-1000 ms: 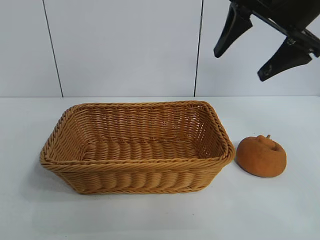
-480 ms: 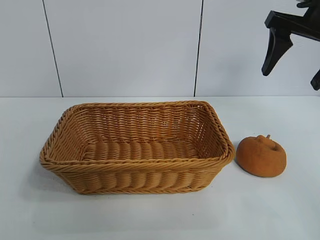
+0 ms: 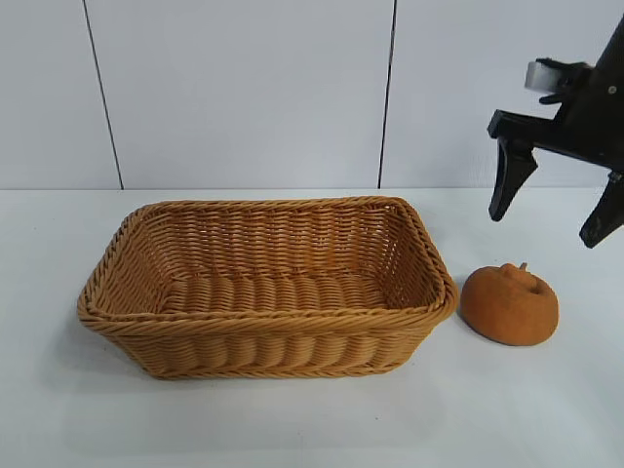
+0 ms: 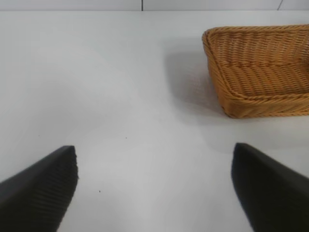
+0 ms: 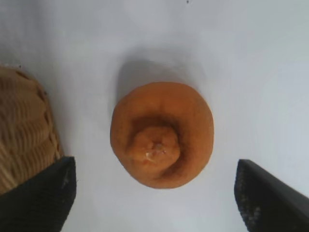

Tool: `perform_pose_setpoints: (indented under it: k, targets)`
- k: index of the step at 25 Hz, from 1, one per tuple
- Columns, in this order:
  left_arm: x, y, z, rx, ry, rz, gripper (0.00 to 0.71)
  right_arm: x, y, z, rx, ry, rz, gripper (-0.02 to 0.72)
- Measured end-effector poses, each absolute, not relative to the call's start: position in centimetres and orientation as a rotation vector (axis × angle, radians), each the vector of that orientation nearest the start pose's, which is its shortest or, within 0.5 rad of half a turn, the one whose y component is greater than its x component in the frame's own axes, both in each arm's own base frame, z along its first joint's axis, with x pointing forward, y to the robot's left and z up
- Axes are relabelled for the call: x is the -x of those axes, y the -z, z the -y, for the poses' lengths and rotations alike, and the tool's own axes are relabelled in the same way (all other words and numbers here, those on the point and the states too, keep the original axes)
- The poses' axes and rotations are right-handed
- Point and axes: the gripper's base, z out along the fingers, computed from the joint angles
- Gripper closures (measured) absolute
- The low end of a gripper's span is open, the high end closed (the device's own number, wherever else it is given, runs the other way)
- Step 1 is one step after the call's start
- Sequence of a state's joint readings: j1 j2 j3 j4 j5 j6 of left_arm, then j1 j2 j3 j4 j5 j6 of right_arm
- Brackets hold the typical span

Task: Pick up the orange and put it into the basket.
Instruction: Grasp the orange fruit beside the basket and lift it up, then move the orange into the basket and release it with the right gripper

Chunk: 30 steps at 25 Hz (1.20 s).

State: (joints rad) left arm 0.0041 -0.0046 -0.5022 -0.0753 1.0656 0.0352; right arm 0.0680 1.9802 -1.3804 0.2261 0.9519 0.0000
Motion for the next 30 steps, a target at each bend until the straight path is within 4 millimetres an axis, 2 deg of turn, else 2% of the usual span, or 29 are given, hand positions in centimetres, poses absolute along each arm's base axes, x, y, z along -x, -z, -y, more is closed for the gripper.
perform_pose_setpoints:
  k: [7,10,12,15,16,17,21,23,26,30]
  targets:
    - [0.6,-27.8,0.6,-0.036,0.066,-2.040,0.095,-39.4,-11.9,-4.6,-0.122,-0.340,-3.111,0.093]
    - [0.6,-27.8,0.6,-0.036,0.066,-2.040,0.095,-39.6,-10.9,-4.7,-0.129,-0.354,-3.111,0.114]
    - [0.6,-27.8,0.6,-0.036,0.066,-2.040,0.095,-39.6,-10.8,-4.7,-0.126,-0.355,-3.112,0.222]
    - [0.6,-27.8,0.6,-0.036,0.066,-2.040,0.095,-39.6,-10.9,-4.8,-0.127,-0.360,-3.111,0.531]
    - [0.6,-27.8,0.6,-0.036,0.066,-2.040,0.095,-39.6,-11.3,-4.8,-0.125,-0.361,-3.105,0.629]
    - [0.6,-27.8,0.6,-0.036,0.066,-2.040,0.095,-39.6,-11.8,-4.8,-0.118,-0.364,-3.093,0.658]
    - [0.6,-27.8,0.6,-0.036,0.066,-2.040,0.095,-39.5,-14.5,-4.8,-0.068,-0.365,-3.028,0.656]
    - [0.6,-27.8,0.6,-0.036,0.066,-2.040,0.095,-39.3,-16.7,-4.7,-0.046,-0.358,-2.970,0.656]
    - [0.6,-27.8,0.6,-0.036,0.066,-2.040,0.095,-38.6,-21.0,-4.7,-0.024,-0.360,-2.859,0.656]
    - [0.6,-27.8,0.6,-0.036,0.066,-2.040,0.095,-37.3,-25.4,-4.6,-0.004,-0.363,-2.749,0.656]
